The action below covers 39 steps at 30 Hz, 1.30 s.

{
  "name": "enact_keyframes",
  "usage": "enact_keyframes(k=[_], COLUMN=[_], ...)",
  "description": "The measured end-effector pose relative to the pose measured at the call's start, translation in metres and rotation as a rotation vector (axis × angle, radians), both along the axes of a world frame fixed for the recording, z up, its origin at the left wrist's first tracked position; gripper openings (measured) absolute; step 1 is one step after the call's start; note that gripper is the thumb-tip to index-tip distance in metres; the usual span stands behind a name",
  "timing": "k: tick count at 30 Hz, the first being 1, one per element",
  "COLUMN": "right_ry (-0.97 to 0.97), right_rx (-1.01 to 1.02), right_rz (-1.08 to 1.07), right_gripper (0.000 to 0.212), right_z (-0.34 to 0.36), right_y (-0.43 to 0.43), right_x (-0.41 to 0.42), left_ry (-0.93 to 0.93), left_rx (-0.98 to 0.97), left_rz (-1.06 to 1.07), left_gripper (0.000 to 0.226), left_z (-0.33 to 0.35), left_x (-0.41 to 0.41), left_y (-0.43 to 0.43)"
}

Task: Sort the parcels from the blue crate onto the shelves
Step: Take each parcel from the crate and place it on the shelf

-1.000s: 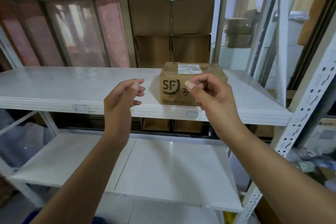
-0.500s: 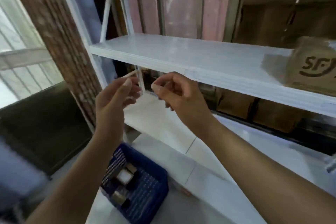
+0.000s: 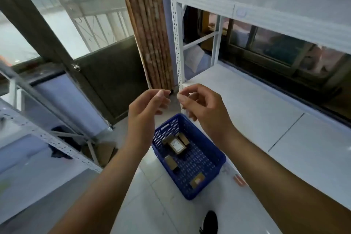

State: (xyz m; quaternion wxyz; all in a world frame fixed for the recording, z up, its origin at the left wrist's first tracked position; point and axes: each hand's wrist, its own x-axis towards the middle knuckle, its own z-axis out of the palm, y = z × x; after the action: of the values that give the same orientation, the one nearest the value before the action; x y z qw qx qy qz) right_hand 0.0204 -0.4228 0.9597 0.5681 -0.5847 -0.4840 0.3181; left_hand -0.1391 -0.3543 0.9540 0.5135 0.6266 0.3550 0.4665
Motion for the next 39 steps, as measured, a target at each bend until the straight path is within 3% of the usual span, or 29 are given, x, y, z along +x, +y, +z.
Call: enact_keyframes(k=[11, 18, 29, 39], right_ry=[0.116, 0.161, 0.368, 0.578], right_rx=[-0.196, -0.254, -0.32, -0.47], right_rz=[0.007, -0.094, -0.61, -0.839], right_gripper=[0.013, 0.009, 0.005, 0.014], right_z=[-0.072, -0.098, -0.19, -0.347], right_y=[0.133, 0.214, 0.317, 0.344], right_x=[0.024, 0.05, 0.045, 0.028], left_ry=[0.105, 0.186, 0.338, 0.501], left_rx=[-0.14, -0.191, -0.305, -0.467], left_rz=[-0.012, -0.137, -0.606, -0.803], left_gripper=[0.02, 0.02, 0.02, 0.019], left_z=[-0.068, -0.096, -0.192, -0.346], left_x=[0.03, 0.063, 0.116, 0.13], left_y=[0.139, 0.236, 0.397, 0.421])
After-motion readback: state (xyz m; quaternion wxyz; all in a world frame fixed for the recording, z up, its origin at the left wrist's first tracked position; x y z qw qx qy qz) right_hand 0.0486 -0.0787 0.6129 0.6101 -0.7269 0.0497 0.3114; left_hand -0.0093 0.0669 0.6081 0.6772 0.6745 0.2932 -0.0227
